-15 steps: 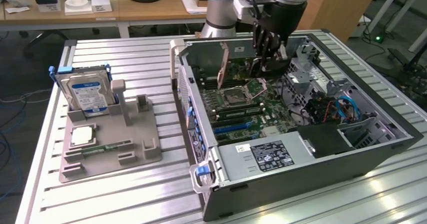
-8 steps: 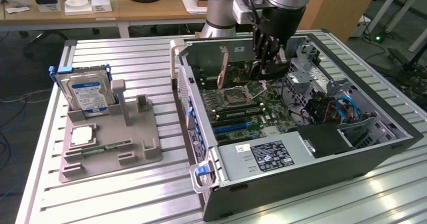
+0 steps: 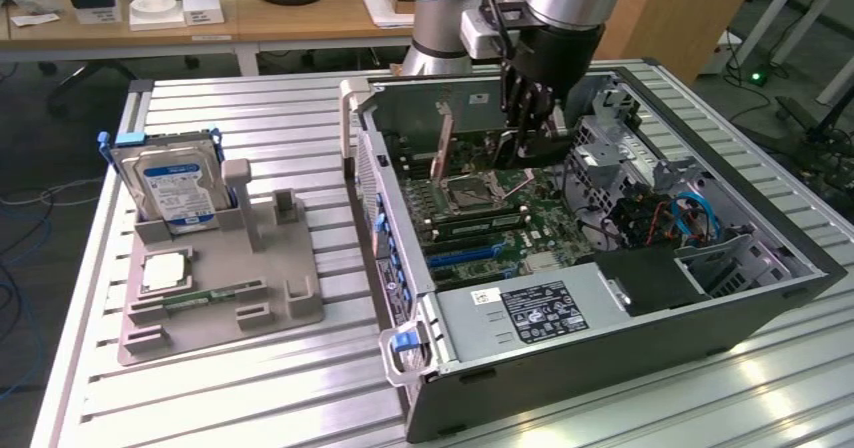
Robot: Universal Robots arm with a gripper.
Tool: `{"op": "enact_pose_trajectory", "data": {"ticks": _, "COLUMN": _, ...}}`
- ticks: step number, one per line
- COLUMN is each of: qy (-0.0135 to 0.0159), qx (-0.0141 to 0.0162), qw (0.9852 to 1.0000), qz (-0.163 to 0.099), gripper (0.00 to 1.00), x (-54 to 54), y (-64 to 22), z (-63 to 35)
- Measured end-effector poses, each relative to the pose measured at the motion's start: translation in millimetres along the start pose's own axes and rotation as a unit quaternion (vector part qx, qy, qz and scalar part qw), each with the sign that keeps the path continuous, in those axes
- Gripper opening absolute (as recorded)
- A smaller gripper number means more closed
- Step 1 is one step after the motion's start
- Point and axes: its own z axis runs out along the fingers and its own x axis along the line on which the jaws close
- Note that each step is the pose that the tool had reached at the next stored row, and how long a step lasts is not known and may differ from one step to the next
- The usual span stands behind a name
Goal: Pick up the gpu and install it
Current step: 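Insert the gpu into the slot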
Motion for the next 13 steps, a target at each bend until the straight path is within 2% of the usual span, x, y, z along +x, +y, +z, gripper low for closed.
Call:
{"op": "enact_pose_trajectory", "data": {"ticks": 2, "qy": 0.0015, "qx": -0.0009, "qw": 1.0000, "qz": 0.000, "gripper": 0.28, "x": 0.2, "y": 0.0, "z": 3.0}}
{"op": "enact_pose_trajectory", "data": {"ticks": 6, "qy": 0.0019, "qx": -0.0030, "qw": 1.0000, "qz": 0.000, "gripper": 0.28, "x": 0.9, "y": 0.1, "z": 10.2}}
{"op": "enact_pose_trajectory", "data": {"ticks": 13, "qy": 0.0038, "qx": -0.0032, "qw": 1.0000, "qz": 0.000, "gripper": 0.28, "x": 1.8, "y": 0.8, "z": 18.5}}
